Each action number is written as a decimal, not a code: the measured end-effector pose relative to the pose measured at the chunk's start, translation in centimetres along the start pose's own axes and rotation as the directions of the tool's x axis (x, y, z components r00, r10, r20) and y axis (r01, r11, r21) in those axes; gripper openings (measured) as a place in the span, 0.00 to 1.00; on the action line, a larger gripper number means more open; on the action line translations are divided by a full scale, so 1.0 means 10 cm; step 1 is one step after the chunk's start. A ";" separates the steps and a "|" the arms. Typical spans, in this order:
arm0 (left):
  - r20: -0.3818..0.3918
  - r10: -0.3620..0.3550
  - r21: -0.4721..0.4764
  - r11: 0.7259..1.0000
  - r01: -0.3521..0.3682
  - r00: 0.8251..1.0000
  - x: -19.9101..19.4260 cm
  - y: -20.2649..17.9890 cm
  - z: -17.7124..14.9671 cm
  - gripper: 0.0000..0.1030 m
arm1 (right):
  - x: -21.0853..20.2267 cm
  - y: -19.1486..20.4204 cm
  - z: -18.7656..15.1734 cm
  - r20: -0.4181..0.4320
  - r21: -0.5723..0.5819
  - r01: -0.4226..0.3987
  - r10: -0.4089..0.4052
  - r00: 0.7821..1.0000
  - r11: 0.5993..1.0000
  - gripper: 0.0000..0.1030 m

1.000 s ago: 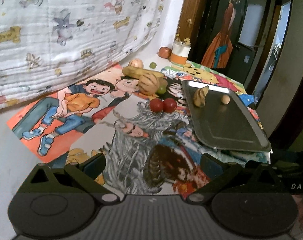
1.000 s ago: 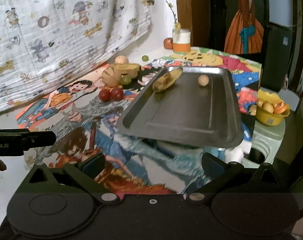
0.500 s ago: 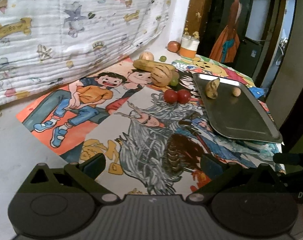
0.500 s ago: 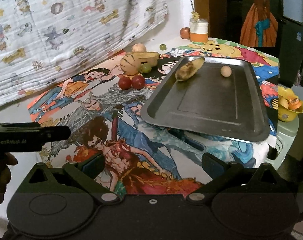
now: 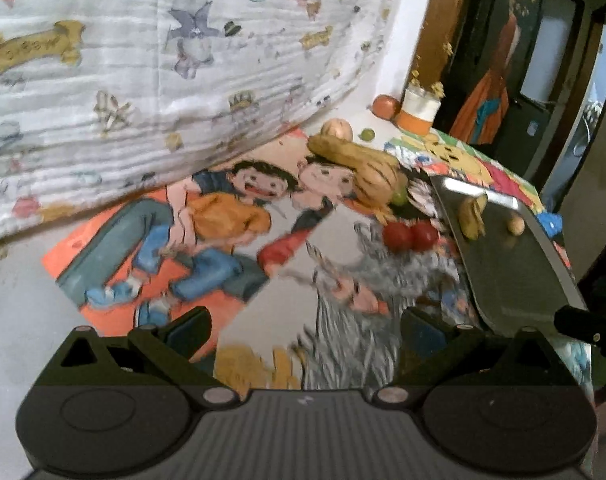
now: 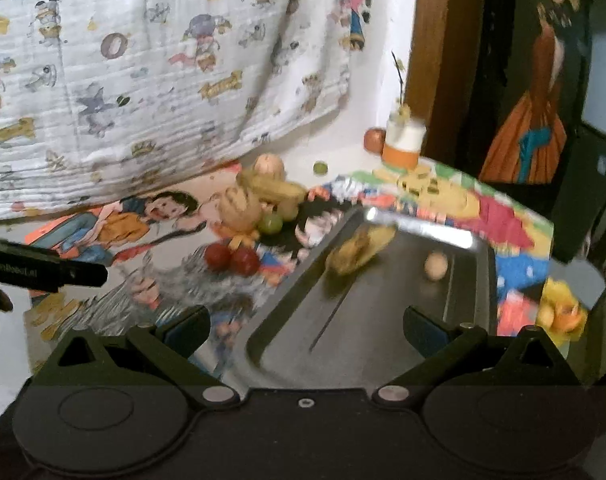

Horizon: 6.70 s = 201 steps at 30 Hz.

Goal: Organize fruits
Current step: 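Withdraw the left gripper from the tray, then grasp the striped gourd with the left gripper while the right gripper grasps a red tomato, then lower the striped gourd into the tray with the left gripper while the right gripper places the tomato there, then move the right gripper back toward the fruit pile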

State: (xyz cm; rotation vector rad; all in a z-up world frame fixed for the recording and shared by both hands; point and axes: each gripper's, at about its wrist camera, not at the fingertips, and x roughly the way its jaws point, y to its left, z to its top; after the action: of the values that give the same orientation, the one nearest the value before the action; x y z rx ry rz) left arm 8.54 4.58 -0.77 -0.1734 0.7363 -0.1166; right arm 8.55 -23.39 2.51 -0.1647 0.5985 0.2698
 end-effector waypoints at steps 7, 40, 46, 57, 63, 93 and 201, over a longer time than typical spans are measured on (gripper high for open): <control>0.022 -0.052 -0.014 0.999 0.053 0.998 0.29 0.06 0.44 1.00 | 0.41 0.00 0.16 -0.024 -0.062 -0.049 0.047 0.999 0.997 0.99; -0.097 -0.281 -0.148 0.953 0.266 0.955 1.70 -0.22 1.08 0.68 | 1.37 0.30 0.22 -0.118 -0.139 -0.188 0.172 0.978 0.972 0.52; -0.102 -0.287 -0.147 0.951 0.271 0.953 1.75 -0.23 1.10 0.62 | 1.41 0.33 0.23 -0.117 -0.144 -0.210 0.194 0.974 0.967 0.46; -0.088 -0.297 -0.143 0.948 0.283 0.951 1.79 -0.26 1.10 0.54 | 1.47 0.35 0.23 -0.117 -0.128 -0.257 0.243 0.963 0.958 0.34; -0.077 -0.298 -0.150 0.947 0.285 0.951 1.78 -0.25 1.08 0.53 | 1.47 0.33 0.22 -0.104 -0.088 -0.256 0.247 0.963 0.963 0.33; -0.029 -0.302 -0.120 0.947 0.297 0.953 1.08 -0.90 0.78 0.52 | 0.40 -0.57 -0.13 0.015 0.145 -0.042 0.041 0.999 0.989 0.32; 0.058 -0.078 0.050 0.996 0.075 0.995 -0.23 -0.79 -0.16 1.00 | -0.56 -0.22 -0.65 -0.003 0.169 0.034 -0.034 0.999 0.985 0.99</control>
State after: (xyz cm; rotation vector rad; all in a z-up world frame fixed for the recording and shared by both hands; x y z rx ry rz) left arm 5.40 -2.98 1.13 -0.1583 0.6669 -0.2008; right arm 1.34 -28.08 0.62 -0.0106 0.6149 0.1851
